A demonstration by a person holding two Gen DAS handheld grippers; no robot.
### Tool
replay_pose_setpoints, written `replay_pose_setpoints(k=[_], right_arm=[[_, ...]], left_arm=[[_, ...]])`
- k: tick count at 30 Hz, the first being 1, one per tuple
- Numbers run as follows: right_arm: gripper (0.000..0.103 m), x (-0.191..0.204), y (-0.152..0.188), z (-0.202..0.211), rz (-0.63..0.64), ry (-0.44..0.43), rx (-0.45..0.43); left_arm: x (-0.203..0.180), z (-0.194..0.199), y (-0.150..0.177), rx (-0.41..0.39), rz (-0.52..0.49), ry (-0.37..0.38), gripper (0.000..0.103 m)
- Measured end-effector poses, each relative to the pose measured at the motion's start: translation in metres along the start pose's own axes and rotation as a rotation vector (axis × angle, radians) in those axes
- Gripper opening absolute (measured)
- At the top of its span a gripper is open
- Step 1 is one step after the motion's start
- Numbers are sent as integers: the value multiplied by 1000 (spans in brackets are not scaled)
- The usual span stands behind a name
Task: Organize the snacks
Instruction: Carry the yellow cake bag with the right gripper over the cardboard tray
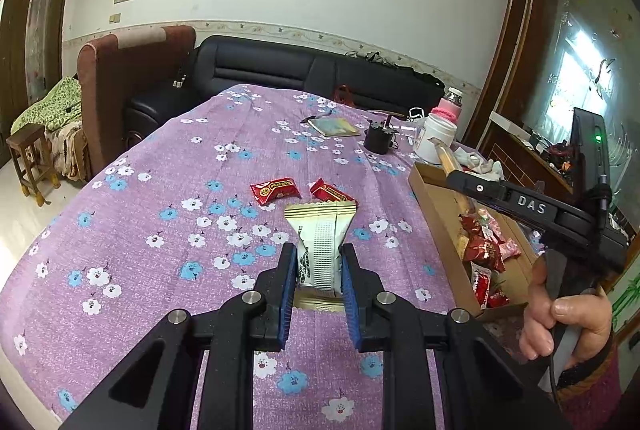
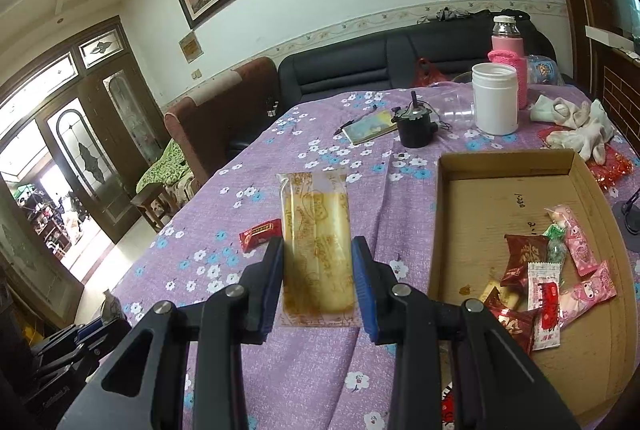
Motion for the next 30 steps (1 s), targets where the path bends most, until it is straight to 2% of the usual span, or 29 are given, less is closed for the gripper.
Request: replay_pose_setpoints(k=[6, 16, 21, 27, 30], right_arm=[[33, -16, 0, 7, 1, 32, -7], [33, -56, -1, 16, -71, 71, -54], [33, -70, 0, 17, -100, 74, -51], [33, -81, -1, 23, -126, 84, -61], [33, -87, -3, 26, -137, 96, -70]], left_arm=[[-1, -7, 1, 11, -3, 3, 22], [-13, -19, 2, 29, -24, 3, 22], [-24, -28, 2, 38, -41, 7, 22], [-38, -35, -1, 34, -78, 25, 22], [-48, -38, -5, 39, -94, 57, 22]])
Point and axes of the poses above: each gripper's, at about its wrist camera, not at the fingertips, and z roughly against the way its jaws point, x to its left, y to its underside, the point moved 1 cm from there along -z, roughly the way its jaws point, and after that the axes turned 2 degrees about z, right-handed, at the moved point
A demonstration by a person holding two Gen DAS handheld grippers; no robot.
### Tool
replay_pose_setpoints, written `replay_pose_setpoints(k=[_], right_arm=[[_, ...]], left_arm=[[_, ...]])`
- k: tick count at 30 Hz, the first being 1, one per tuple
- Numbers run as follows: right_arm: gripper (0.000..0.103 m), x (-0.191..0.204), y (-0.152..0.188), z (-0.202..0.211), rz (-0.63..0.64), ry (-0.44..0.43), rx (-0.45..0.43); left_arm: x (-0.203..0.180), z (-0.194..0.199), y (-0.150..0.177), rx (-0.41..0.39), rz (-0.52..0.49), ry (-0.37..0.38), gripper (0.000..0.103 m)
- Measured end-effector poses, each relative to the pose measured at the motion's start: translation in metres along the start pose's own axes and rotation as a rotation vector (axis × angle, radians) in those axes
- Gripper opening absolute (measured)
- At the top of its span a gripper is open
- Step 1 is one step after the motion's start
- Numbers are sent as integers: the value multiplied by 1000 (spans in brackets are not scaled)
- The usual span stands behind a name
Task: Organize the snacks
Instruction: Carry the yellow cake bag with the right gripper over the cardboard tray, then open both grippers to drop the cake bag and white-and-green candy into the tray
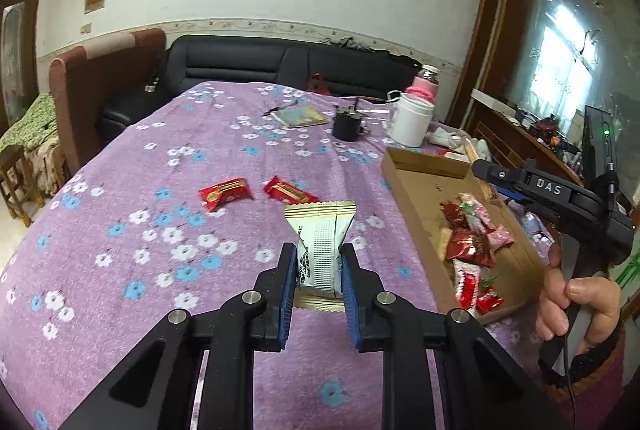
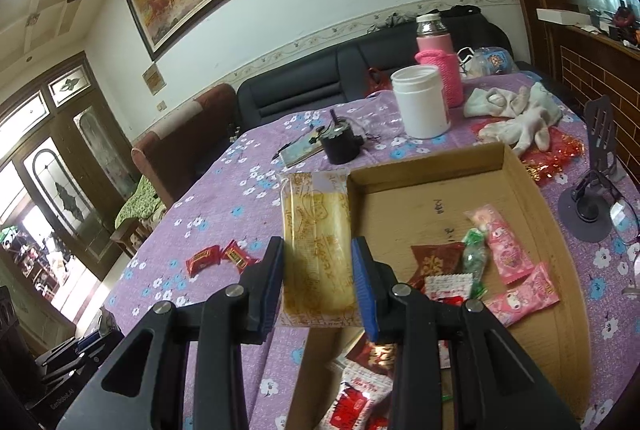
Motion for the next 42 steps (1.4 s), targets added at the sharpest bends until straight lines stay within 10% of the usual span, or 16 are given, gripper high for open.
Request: replay_pose_setpoints(k=[15, 30, 34, 42], right_arm=[[32, -61, -7, -7, -146, 134, 75], [34, -69, 5, -24, -152, 214, 150], [34, -70, 3, -21, -155, 231, 133], [34, -66, -2, -8, -144, 220, 62]], left_arm=[[-120, -67, -2, 139, -173, 281, 21], [-154, -103, 12, 239, -220, 332, 21], [-153, -100, 9, 221, -213, 344, 41], [-141, -82, 2, 175, -209, 334, 42]])
Point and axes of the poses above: each gripper's, at about its wrist camera, not at the fingertips, and z roughly against the way its jaws point, x to its left, y to its underside, the point moved 1 cm from there along -z, roughly the way its jaws point, and after that the axes turned 2 degrees about z, right-handed, at the moved point
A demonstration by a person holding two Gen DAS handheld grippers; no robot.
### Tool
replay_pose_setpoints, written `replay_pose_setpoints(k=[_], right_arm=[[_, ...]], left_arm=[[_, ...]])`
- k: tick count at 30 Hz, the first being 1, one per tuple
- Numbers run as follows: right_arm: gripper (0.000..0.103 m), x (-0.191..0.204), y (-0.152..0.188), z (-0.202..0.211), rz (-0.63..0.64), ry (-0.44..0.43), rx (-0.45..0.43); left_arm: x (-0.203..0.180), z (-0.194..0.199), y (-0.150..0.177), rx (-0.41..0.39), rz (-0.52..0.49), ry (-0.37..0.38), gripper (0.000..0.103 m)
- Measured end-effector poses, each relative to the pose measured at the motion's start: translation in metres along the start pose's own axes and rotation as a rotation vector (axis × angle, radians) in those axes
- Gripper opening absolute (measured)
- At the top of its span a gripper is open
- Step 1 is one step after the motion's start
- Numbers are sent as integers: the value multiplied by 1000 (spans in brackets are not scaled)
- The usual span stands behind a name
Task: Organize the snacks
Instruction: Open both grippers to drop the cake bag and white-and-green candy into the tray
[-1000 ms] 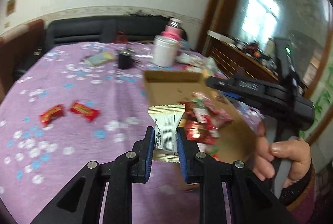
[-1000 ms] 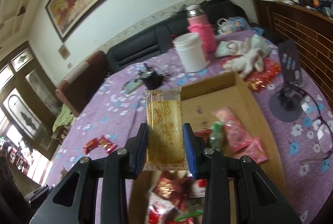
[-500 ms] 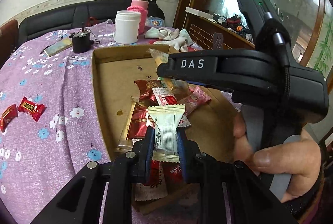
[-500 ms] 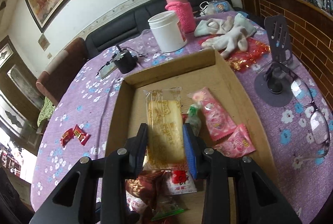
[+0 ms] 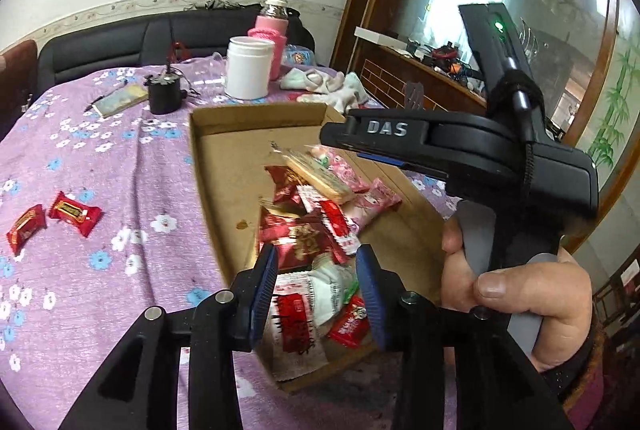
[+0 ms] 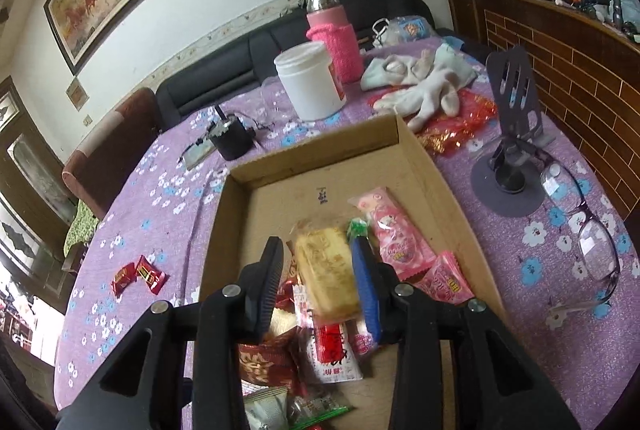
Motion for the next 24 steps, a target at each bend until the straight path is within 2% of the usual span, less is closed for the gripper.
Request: replay_pose_setpoints(k=[7, 14, 16, 20, 24], right_arm=[[34, 26, 3, 8, 78, -115, -33], [34, 71, 21, 9, 216, -288, 24], [34, 90, 30, 8, 274, -337, 46], [34, 125, 48, 2, 346, -394, 121], [35, 160, 58, -11, 392, -389, 221]], left_arm=[[28, 23, 4, -30, 10, -80, 42], [90, 67, 33, -43, 14, -223, 42], [112, 78, 41, -45, 40, -271, 42], [168, 97, 50, -33, 172, -350, 43], [207, 103, 57, -23, 274, -407, 43]])
Point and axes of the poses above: each gripper's, at about its wrist camera, not at the fingertips, and z roughly against the way its jaws point, x to its left, y to its underside, the point moved 1 cm from there along -z, roughly the way its jaws point, and after that the axes turned 2 degrees about z, right-handed, at the moved point
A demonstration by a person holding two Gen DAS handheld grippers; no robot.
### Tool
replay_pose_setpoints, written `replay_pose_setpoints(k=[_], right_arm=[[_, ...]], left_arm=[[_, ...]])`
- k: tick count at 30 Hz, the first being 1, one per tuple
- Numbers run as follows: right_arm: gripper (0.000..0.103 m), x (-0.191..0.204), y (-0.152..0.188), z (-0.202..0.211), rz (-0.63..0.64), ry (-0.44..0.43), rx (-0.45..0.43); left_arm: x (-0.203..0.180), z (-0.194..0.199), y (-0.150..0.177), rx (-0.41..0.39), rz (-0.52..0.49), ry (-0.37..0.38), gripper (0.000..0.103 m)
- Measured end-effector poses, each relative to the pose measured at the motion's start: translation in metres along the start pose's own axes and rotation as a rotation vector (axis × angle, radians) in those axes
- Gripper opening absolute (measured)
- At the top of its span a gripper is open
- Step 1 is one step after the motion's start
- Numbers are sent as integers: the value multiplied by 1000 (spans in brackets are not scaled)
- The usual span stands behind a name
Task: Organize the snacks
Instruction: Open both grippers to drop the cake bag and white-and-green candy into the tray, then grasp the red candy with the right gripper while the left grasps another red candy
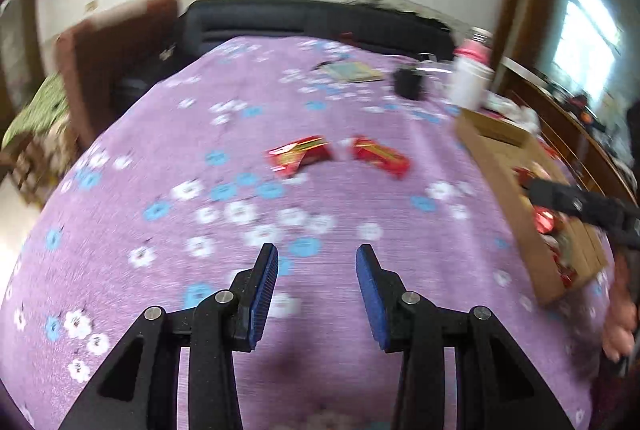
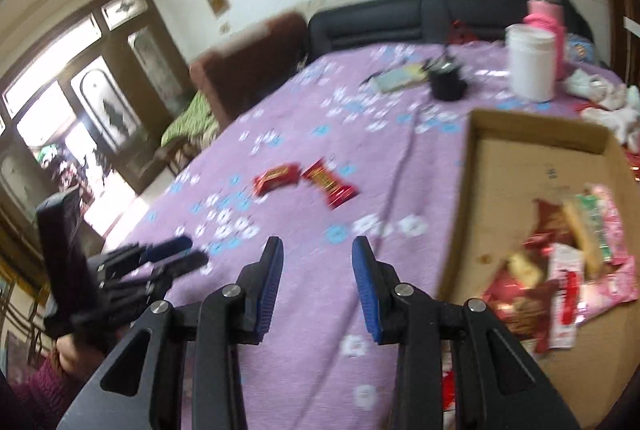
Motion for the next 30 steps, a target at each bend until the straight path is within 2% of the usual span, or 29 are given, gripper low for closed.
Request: replay_pose_setpoints(k=[4, 7, 9, 13, 19, 24, 25, 26, 27, 30], right_arm=[[35, 20, -21, -28, 32, 75, 69], [35, 28, -41, -55, 61, 111, 96], [40, 29, -53, -77, 71, 138, 121], [42, 21, -70, -122, 70, 178, 182], [42, -2, -73, -154, -1, 194, 247], [41, 11, -65, -170, 114, 283, 275], [40, 14, -64, -171, 131, 292, 274], [34, 15, -63, -170, 139, 311, 261], [21, 15, -63, -169, 135, 318, 258], [19, 13, -58, -161, 77, 293, 247]], left_arm=[[25, -13, 5, 23, 82, 19, 43], [34, -18, 8, 55, 135, 72, 43], [36, -18, 9, 57, 144, 95, 43], [36, -14, 10, 50, 150, 130, 43], [40, -10, 11, 33, 151, 172, 43], [43, -7, 13, 36, 151, 184, 43], [42, -7, 12, 38, 150, 186, 43], [41, -7, 12, 40, 147, 188, 43], [41, -7, 12, 40, 145, 190, 43], [39, -8, 11, 40, 142, 188, 43]])
Point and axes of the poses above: each gripper's, at about its wrist camera, not at the fingertips, and z roughly against the way its jaws point, x to its left, y to its underside, the point moved 1 cm from there along -z, roughly the way its jaws point, and after that the axes turned 2 degrees about z, right-handed, at the moved point
